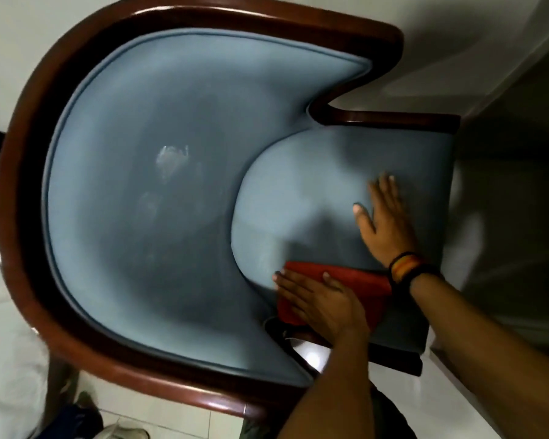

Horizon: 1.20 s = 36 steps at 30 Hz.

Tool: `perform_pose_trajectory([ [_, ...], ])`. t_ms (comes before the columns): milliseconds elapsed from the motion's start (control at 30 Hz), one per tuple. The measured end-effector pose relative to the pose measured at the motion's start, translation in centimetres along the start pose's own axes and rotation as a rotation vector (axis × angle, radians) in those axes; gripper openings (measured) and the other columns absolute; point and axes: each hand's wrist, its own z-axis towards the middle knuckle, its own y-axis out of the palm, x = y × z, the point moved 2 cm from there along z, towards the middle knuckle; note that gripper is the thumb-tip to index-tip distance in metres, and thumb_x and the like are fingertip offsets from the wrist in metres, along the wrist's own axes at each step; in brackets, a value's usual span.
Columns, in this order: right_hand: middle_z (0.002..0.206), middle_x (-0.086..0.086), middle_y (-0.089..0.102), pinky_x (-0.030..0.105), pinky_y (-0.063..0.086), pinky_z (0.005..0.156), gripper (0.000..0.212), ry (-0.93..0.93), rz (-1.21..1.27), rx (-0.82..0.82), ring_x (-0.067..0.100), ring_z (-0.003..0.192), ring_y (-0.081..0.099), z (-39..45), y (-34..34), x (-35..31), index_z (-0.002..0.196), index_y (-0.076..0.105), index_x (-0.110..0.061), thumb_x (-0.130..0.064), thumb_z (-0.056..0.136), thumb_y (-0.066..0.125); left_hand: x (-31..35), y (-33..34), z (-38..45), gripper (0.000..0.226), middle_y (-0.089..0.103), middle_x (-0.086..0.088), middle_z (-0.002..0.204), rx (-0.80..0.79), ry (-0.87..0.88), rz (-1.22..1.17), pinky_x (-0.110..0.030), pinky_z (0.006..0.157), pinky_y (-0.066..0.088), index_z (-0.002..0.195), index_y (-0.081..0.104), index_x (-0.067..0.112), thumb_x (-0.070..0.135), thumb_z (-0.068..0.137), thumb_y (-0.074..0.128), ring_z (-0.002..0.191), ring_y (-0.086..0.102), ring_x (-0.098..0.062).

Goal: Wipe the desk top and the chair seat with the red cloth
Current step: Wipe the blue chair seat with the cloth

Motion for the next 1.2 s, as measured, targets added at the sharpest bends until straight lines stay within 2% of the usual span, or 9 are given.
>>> perform_pose_trajectory([
  [300,0.135,0.017,0.065,0.058,0.055,0.100,0.066,0.064,-0.124,-0.208,0.042,0.124,0.063,-16.2,2.6,-1.4,0.132,0.064,-0.016,-0.041,0.076,0.086,0.4,-3.7,0.2,0.064,0.054,-0.015,0.142,-0.080,-0.137,0.163,-0.046,0.112,0.037,0.143,0.044,0.006,0.044,0.096,0.066,0.133,0.051,-0.034],
  [400,0.120,0.006,0.063,0.049,0.058,0.092,0.033,0.328,0.057,-0.261,0.032,0.112,0.063,-17.0,2.7,-1.3,0.118,0.066,-0.021,-0.035,0.089,0.074,0.3,-5.9,0.8,0.052,0.067,-0.015,0.135,-0.213,-0.041,0.133,-0.043,0.112,0.044,0.131,0.057,0.009,0.039,0.093,0.073,0.129,0.062,-0.034],
  [533,0.104,-0.005,0.059,0.026,0.053,0.072,0.026,0.480,0.416,-0.169,0.025,0.097,0.067,-15.8,0.6,-3.6,0.095,0.064,-0.034,-0.008,0.093,0.064,1.2,-11.4,1.3,0.042,0.073,-0.017,0.128,-0.333,0.105,0.004,-0.042,0.101,0.056,0.122,0.073,0.009,0.033,0.088,0.080,0.122,0.069,-0.035],
  [633,0.108,0.009,0.070,0.033,0.058,0.085,0.019,0.451,0.661,-0.157,0.025,0.096,0.069,-13.4,-1.9,-7.9,0.102,0.073,-0.017,-0.001,0.091,0.070,2.2,-17.7,3.0,0.043,0.074,-0.017,0.127,-0.339,0.246,-0.005,-0.042,0.104,0.055,0.122,0.074,0.008,0.033,0.088,0.081,0.121,0.069,-0.035],
  [700,0.100,0.012,0.073,0.014,0.055,0.078,0.018,0.427,0.798,-0.160,0.008,0.083,0.071,-11.9,-3.5,-11.4,0.103,0.074,-0.007,0.004,0.090,0.072,3.0,-22.2,4.8,0.047,0.074,-0.020,0.126,-0.341,0.294,-0.018,-0.040,0.104,0.054,0.122,0.074,0.006,0.034,0.085,0.084,0.120,0.069,-0.034],
  [933,0.066,0.002,0.065,0.021,0.048,0.046,0.005,0.524,0.962,-0.664,0.008,0.050,0.057,-10.2,-4.3,-22.9,0.094,0.073,-0.011,-0.008,0.091,0.070,2.7,-33.1,10.8,0.063,0.057,-0.017,0.149,-0.236,0.460,0.394,-0.040,0.115,0.045,0.141,0.055,0.007,0.029,0.087,0.080,0.141,0.054,-0.035],
  [1033,0.103,0.021,0.076,0.034,0.059,0.079,0.018,0.406,0.704,-0.730,0.018,0.083,0.069,-11.2,-1.7,-26.0,0.107,0.074,-0.003,-0.007,0.090,0.071,0.4,-33.7,11.9,0.054,0.051,-0.014,0.155,-0.234,0.607,0.663,-0.041,0.116,0.044,0.148,0.048,0.009,0.023,0.099,0.066,0.146,0.049,-0.032],
  [1100,0.149,0.018,0.056,0.031,0.041,0.118,0.053,0.167,0.441,-0.694,0.023,0.130,0.058,-12.2,0.8,-28.8,0.143,0.056,-0.005,-0.007,0.091,0.067,-1.0,-33.5,11.9,0.044,0.052,-0.012,0.154,-0.210,0.730,0.862,-0.040,0.113,0.046,0.147,0.050,0.012,0.018,0.104,0.055,0.144,0.051,-0.030],
  [1200,0.163,-0.013,0.028,0.010,0.008,0.119,0.068,-0.031,0.432,-0.605,0.005,0.152,0.024,-12.9,2.8,-32.3,0.160,0.029,-0.032,-0.013,0.098,0.051,-2.6,-34.7,12.1,0.034,0.065,-0.010,0.141,-0.195,0.947,1.036,-0.039,0.106,0.051,0.135,0.064,0.015,0.016,0.103,0.055,0.134,0.062,-0.030],
])
